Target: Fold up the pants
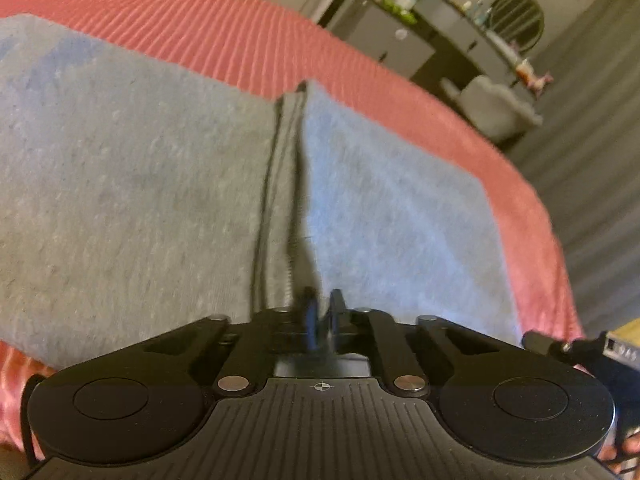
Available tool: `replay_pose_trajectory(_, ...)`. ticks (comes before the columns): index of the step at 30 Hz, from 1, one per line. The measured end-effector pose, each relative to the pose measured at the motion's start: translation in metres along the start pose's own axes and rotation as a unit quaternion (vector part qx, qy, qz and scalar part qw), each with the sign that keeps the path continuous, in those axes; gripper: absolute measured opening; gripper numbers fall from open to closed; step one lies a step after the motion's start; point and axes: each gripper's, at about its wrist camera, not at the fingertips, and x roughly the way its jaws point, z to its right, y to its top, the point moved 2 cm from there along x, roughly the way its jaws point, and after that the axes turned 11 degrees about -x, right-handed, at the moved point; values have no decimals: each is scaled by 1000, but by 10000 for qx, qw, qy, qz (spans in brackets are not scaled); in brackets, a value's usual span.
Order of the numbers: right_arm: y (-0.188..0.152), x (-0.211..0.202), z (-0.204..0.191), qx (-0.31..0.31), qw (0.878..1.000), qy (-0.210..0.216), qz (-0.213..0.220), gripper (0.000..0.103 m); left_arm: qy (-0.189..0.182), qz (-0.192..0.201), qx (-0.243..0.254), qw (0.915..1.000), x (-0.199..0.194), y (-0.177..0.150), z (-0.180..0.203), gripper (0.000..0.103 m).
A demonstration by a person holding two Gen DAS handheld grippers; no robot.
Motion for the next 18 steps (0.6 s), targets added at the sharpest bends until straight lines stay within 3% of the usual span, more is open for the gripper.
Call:
replay_pose_trajectory(3, 1, 5, 3, 59, 9999, -116, 68, 63, -40, 92, -47, 9999, -9, 0, 0, 6)
replay_pose_trajectory(7, 2, 3, 5, 58, 9981, -464, 407, 39, 27, 111, -159, 9998, -19, -3, -5, 5)
replay_pose_trajectory(10, 1, 6, 6, 30, 9956, -870, 347, 10, 171, 70, -144, 9997, -19, -6, -8, 5)
replay_pose_trajectory(11, 2, 7, 6, 6, 9944, -1012, 305, 6, 204, 47, -124, 9997, -20, -7, -8, 5)
replay_pose_trajectory(13, 1, 8, 5, -23, 9914, -1284, 250, 1, 264, 42, -81, 9996, -21, -9, -5, 5)
replay_pose_trajectory(18, 1, 5, -3, -374, 9863, -1586, 249, 2, 214, 20, -189, 9996, -27, -12, -11, 5)
